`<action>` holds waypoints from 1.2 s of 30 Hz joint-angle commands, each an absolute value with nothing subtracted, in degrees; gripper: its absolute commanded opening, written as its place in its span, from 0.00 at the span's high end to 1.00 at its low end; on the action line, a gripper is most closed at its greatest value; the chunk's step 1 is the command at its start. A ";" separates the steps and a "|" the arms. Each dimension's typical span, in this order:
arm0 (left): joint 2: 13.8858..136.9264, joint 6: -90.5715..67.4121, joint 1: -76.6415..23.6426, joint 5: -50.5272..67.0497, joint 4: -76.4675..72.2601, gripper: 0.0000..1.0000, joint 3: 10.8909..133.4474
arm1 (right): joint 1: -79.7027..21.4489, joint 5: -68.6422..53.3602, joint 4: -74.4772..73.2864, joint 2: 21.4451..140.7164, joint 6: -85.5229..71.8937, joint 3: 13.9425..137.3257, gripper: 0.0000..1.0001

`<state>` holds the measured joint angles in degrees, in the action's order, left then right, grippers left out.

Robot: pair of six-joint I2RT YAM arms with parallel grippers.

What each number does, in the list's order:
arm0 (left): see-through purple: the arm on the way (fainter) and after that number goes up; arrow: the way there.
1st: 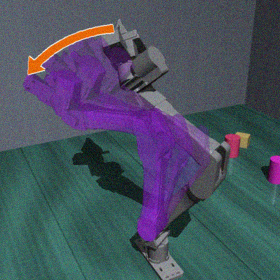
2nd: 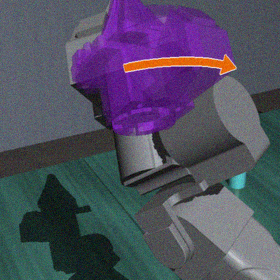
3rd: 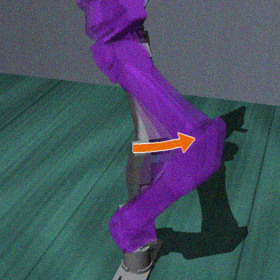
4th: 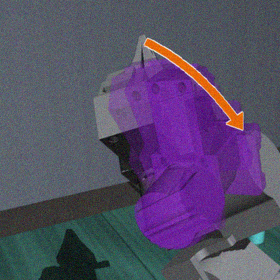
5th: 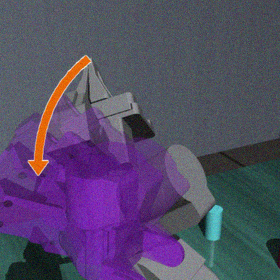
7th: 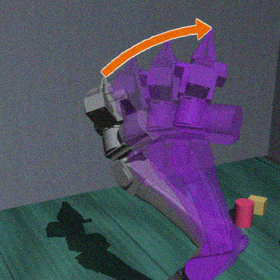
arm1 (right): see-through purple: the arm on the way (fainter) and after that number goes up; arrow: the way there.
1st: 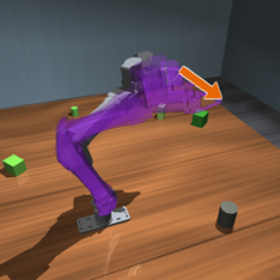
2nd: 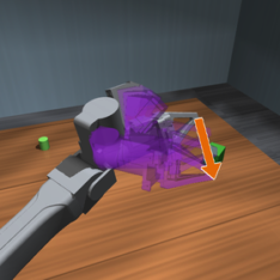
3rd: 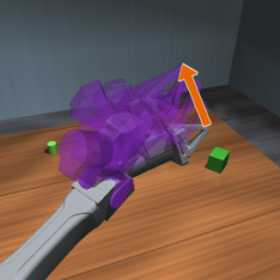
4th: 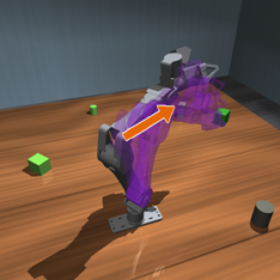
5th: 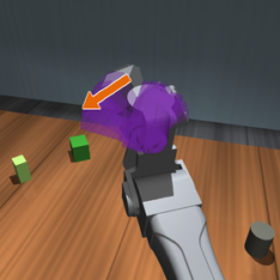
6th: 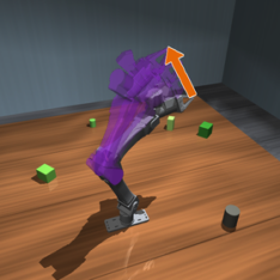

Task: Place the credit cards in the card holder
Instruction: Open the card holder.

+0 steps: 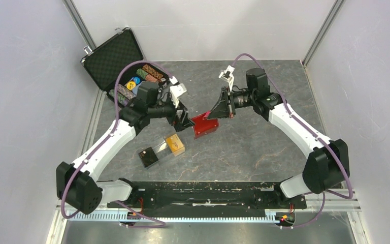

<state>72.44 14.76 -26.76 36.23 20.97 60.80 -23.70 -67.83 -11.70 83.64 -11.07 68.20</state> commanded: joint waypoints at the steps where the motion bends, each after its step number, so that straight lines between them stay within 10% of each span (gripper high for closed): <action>1: 66.72 15.64 -21.77 39.66 16.47 0.00 60.72 | -21.91 -70.79 -10.75 84.69 -9.13 70.31 1.00; 36: 78.06 5.68 -31.74 46.06 -4.04 0.00 57.48 | -23.46 -77.31 -11.94 92.28 -11.20 77.28 1.00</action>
